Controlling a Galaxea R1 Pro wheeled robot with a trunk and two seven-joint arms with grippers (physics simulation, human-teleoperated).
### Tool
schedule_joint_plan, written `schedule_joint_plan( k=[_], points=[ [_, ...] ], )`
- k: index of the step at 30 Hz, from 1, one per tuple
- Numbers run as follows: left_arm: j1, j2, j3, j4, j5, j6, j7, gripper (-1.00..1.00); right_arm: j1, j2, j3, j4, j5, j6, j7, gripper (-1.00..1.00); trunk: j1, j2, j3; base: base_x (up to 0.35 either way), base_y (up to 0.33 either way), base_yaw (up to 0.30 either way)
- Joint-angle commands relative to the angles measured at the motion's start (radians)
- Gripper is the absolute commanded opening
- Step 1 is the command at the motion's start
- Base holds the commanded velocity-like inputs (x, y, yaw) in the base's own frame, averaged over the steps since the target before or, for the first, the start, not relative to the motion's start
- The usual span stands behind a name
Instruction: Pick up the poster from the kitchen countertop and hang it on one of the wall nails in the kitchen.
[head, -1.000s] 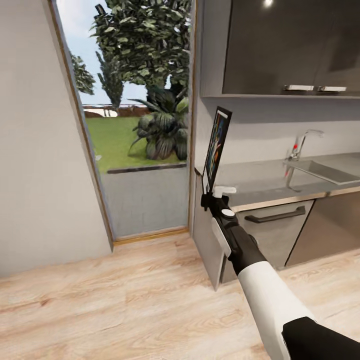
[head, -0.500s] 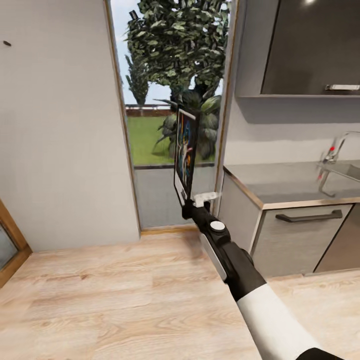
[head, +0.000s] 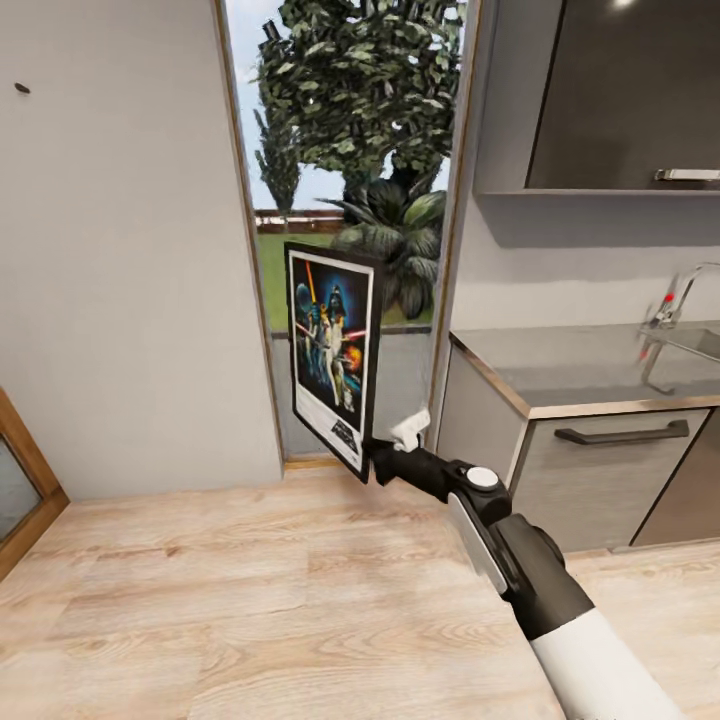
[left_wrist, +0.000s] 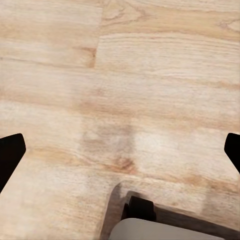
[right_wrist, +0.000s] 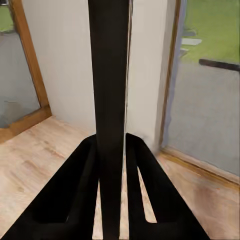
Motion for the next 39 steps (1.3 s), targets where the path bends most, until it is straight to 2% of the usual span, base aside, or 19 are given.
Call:
schedule_joint_plan(
  k=[1,4,6,9,15,20,28,32,33,39],
  points=[
    [0.0,-0.001,0.004,-0.001,-0.011,-0.002,0.0,1.0,0.0,-0.011,-0.016,0.0,-0.013,0.009,0.069,-1.0,0.0,-0.001,-0.001,0.0,0.0,0.0],
    [0.0,-0.001,0.004,-0.002,-0.01,-0.002,0.0,1.0,0.001,-0.022,-0.042,0.004,-0.011,0.009,0.173,-1.0,0.0,-0.001,-0.001,0.0,0.0,0.0],
    [0.0,-0.001,0.004,-0.001,-0.011,-0.002,0.0,1.0,0.001,-0.037,-0.069,0.007,-0.009,0.009,0.299,-1.0,0.0,-0.001,-0.001,0.0,0.0,0.0],
    [0.0,-0.001,0.004,-0.001,-0.011,-0.002,0.0,1.0,0.002,-0.055,-0.084,0.009,-0.009,0.009,0.38,-1.0,0.0,-0.001,-0.001,0.0,0.014,0.0],
    [0.0,-0.001,0.004,-0.001,-0.011,-0.002,-0.001,1.0,0.002,-0.063,-0.091,0.01,-0.007,0.012,0.412,-1.0,0.0,-0.001,-0.001,0.0,0.135,0.0],
    [0.0,-0.001,0.004,-0.001,-0.01,-0.002,-0.002,1.0,0.002,-0.062,-0.093,0.012,-0.009,0.087,0.419,-1.0,0.0,-0.001,-0.001,0.0,0.257,0.0],
    [0.0,0.0,0.003,-0.001,-0.011,-0.002,-0.002,1.0,0.002,-0.059,-0.095,0.012,-0.009,0.12,0.42,-1.0,0.0,-0.001,-0.001,0.0,0.29,0.0],
    [0.0,0.02,0.003,-0.001,-0.009,-0.002,-0.02,1.0,0.002,-0.057,-0.094,0.012,-0.009,0.123,0.419,-1.0,0.0,-0.001,-0.001,0.0,0.295,0.0],
    [0.0,0.026,0.003,-0.001,-0.009,-0.002,-0.046,1.0,0.002,-0.057,-0.094,0.012,-0.009,0.123,0.419,-1.0,0.0,-0.001,-0.001,0.0,0.299,0.0],
    [0.0,0.028,0.003,-0.001,-0.009,-0.002,-0.057,1.0,0.002,-0.056,-0.092,0.014,-0.009,0.123,0.419,-1.0,0.0,-0.001,-0.001,0.016,0.271,0.0]
  ],
)
